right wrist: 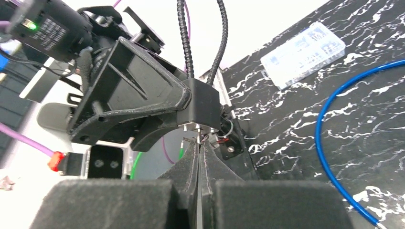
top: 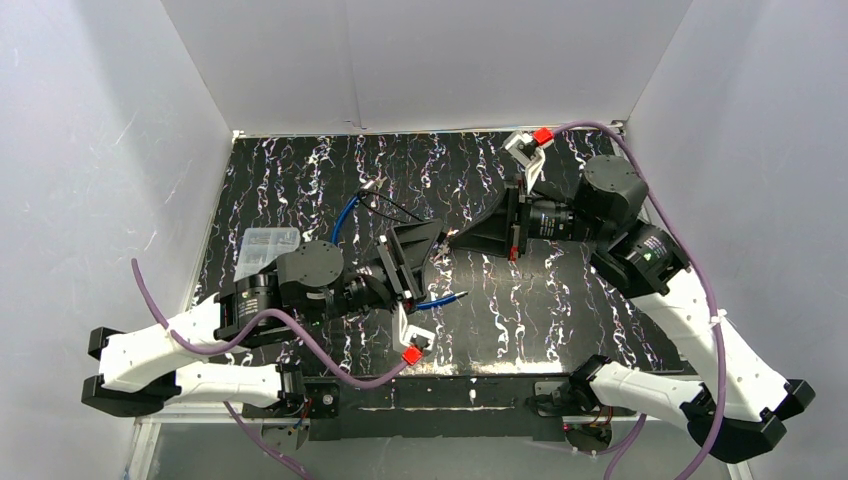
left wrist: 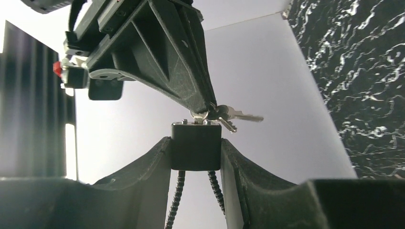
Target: Unlock with the key
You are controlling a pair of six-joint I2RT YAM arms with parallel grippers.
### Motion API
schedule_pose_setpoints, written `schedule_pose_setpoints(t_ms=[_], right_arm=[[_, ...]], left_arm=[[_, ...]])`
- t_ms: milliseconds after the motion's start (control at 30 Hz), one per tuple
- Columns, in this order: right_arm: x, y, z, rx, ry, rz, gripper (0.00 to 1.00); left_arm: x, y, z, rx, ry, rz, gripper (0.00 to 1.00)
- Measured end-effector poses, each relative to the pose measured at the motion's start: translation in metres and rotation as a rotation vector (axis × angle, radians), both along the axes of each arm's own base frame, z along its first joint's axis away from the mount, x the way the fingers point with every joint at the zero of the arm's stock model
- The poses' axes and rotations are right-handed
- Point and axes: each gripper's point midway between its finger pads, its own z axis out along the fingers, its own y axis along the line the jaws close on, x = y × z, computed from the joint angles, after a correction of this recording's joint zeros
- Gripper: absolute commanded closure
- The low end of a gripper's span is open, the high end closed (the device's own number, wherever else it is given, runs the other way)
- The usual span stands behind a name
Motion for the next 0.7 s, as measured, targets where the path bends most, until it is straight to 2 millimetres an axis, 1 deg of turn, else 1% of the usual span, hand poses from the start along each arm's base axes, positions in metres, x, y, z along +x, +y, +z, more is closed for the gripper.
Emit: schedule_pose_setpoints(t_ms=[400,700], right_arm=[[-0.009,-0.003,0.007,0.165,0.12,0.063,0.99],[-0.02,-0.005,0.023,0.251,0.141,0.147,0.99]], left_arm=[[-0.014,-0.003,0.008,-0.04,-0.246,-0.083,1.0],[-0.026,-0.004,0.025,-0.12,-0.354,-0.136,1.0]])
